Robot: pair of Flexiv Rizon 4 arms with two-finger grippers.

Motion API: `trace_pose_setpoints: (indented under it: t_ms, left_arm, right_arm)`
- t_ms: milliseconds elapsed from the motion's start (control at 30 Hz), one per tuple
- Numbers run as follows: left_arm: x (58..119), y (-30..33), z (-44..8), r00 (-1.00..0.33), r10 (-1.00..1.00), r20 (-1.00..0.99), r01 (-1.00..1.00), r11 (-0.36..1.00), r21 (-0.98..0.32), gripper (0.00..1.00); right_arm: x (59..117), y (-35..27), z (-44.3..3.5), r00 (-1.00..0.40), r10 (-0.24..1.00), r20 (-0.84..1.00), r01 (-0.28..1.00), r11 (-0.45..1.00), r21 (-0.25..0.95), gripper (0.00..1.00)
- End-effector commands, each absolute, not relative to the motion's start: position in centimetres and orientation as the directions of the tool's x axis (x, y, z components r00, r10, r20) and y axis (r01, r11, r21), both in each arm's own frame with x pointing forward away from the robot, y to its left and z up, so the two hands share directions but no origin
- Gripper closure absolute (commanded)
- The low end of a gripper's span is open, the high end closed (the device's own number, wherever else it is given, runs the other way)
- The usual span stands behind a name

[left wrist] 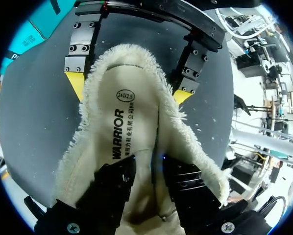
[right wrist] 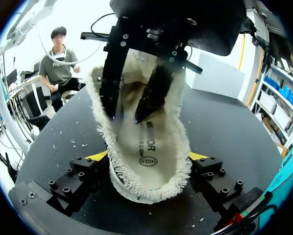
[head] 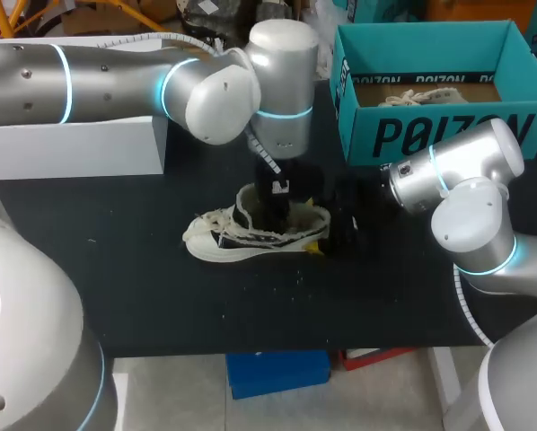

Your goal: Take the shoe out of the shoebox, open the shoe tongue, remove and reinsert the insole, then place the shoe into the shoebox

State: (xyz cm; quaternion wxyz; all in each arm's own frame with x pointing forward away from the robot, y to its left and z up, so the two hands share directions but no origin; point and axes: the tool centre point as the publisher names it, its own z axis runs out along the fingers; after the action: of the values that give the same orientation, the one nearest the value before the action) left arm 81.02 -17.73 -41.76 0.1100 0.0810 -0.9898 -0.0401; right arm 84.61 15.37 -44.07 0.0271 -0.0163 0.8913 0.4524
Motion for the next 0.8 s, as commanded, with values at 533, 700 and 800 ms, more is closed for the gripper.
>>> trace_pose_setpoints:
  t_ms: [533, 700, 800]
  left_arm:
    - [81.0, -13.8, -46.1, -0.965, -0.098, -0.244, -0.152, 0.965, 0.214, 0.71]
    - [81.5, -13.1, -46.6, -0.933, -0.104, -0.343, -0.175, 0.967, 0.183, 0.73]
    - [81.8, -12.8, -46.8, -0.912, -0.111, -0.394, -0.186, 0.970, 0.157, 0.69]
  right_arm:
    - [84.9, 15.2, -44.1, -0.998, -0.003, -0.061, -0.051, 0.591, 0.805, 1.00]
    - [84.9, 15.2, -44.1, -0.998, -0.003, -0.061, -0.051, 0.591, 0.805, 1.00]
    - [84.9, 15.2, -44.1, -0.998, -0.003, -0.061, -0.051, 0.591, 0.805, 1.00]
